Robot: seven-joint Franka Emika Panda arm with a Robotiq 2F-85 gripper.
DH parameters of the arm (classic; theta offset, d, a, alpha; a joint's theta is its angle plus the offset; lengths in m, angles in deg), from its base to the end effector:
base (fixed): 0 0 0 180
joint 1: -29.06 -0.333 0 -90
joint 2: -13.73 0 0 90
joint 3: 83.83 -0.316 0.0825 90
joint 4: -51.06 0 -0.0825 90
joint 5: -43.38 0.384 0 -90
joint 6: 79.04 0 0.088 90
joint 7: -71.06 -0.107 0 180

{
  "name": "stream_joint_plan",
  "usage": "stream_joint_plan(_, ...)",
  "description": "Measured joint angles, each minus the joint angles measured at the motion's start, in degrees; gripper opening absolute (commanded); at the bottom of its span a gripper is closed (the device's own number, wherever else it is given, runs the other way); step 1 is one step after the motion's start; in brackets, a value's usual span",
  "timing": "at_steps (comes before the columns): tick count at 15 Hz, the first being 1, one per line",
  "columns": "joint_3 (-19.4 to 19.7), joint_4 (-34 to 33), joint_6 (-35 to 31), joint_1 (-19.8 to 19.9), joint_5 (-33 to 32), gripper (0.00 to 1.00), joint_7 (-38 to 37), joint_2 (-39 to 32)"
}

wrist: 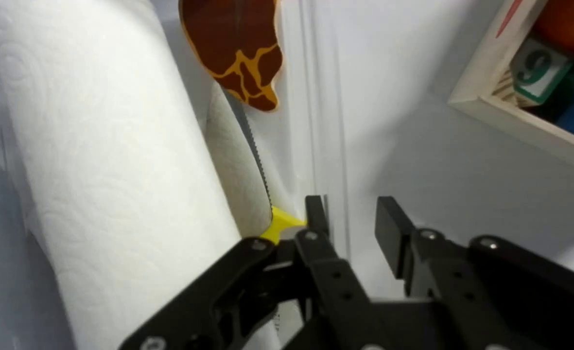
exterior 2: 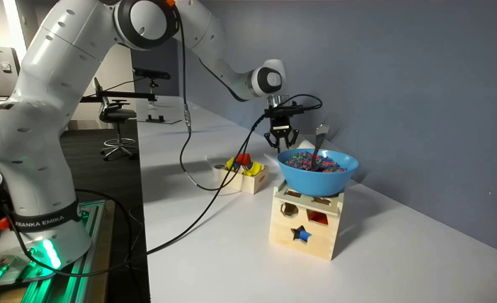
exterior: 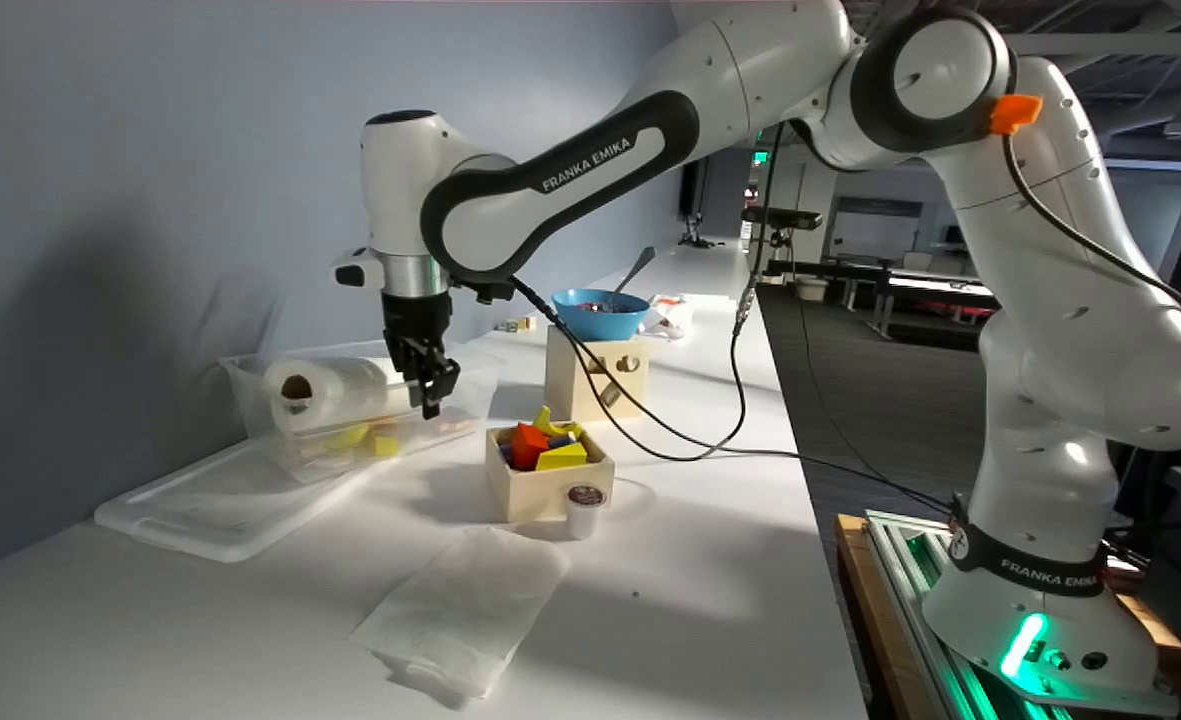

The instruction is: Place the paper towel roll in the tote

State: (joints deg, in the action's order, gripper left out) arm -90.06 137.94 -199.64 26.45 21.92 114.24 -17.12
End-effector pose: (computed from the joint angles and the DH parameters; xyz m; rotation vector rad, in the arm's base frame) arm 0.7016 0.0793 0.3576 2.4619 1.4660 -0.0401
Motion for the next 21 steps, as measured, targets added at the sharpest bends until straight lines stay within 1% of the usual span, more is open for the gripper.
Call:
stream_joint_plan(2,0.0,0.0,0.0,-0.26,0.0,0.0,0.0,0.04)
stream_joint_plan(5,-0.11,0.0,0.07,-1.23,-0.08,0.01,1.11,0.09)
stream_joint_plan(7,-0.9,0.0,0.31,-2.04,-0.09,0.01,4.81,0.09)
stream_joint_plan(13,-4.95,0.28,0.79,-5.12,-0.08,0.01,16.31,0.58)
stream_joint_plan(15,-6.67,1.93,0.8,-6.07,0.03,0.01,20.0,1.84)
stream_joint_plan(16,-7.54,3.08,0.89,-6.38,0.12,0.05,21.92,2.76)
stream_joint_plan(17,-8.18,4.3,1.26,-6.68,0.15,0.05,23.74,3.89)
stream_joint_plan(19,-8.71,6.2,1.97,-6.9,0.19,0.05,25.43,6.07)
stream_joint_plan(20,-8.71,6.82,2.08,-6.86,0.21,0.01,25.85,6.73)
stream_joint_plan(21,-8.68,7.32,2.1,-6.76,0.22,0.01,26.21,7.18)
